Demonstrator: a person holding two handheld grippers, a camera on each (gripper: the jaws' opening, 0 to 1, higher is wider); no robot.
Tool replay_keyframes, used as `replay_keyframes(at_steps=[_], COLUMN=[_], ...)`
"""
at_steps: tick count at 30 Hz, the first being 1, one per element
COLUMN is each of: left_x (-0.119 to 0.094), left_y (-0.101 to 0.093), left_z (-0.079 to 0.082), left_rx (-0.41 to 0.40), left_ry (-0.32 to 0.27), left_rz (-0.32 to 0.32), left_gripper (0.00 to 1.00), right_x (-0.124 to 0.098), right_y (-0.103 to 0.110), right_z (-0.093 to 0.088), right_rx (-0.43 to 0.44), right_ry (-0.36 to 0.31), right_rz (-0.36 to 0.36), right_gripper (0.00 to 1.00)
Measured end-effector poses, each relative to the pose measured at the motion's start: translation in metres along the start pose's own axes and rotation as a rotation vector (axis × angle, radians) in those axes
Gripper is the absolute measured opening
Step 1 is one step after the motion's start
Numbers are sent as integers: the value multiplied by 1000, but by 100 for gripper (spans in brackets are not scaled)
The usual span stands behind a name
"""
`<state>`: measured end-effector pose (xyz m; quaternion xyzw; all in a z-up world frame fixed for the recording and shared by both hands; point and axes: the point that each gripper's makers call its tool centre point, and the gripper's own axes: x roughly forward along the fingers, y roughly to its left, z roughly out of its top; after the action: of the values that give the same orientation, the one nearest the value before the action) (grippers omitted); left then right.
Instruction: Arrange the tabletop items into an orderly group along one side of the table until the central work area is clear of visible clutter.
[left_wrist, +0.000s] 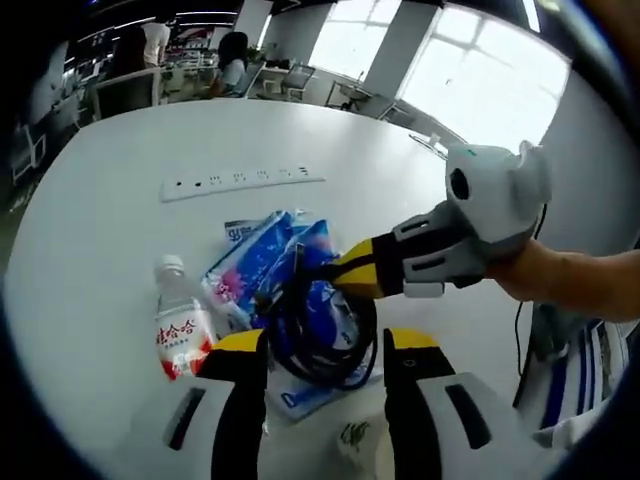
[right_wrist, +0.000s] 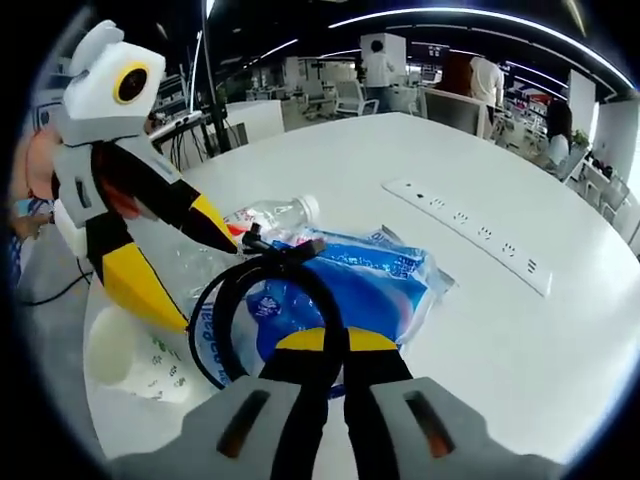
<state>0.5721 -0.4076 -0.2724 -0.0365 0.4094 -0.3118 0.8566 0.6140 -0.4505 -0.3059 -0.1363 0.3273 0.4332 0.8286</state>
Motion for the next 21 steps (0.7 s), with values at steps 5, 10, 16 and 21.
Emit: replay_keyframes(at_steps=[5, 10, 16, 21], left_x=[5, 12, 22, 29], left_y=[4, 5, 8, 17], left_z=[-3, -5, -5, -8], left_rx=[3, 1, -3, 4], left_ry=[13, 27, 44, 66], left_rz=[20, 20, 26, 52], left_gripper=[45, 44, 41, 34], right_x=[-1, -3, -3, -1], right_y=[1, 0, -1, -1], right_z=[1, 0, 0, 0], right_rx=[0, 12, 21, 23], right_ry=[-18, -30, -37, -40], right_rz=[-1, -4, -5, -3], right_gripper=[1, 1, 1, 1])
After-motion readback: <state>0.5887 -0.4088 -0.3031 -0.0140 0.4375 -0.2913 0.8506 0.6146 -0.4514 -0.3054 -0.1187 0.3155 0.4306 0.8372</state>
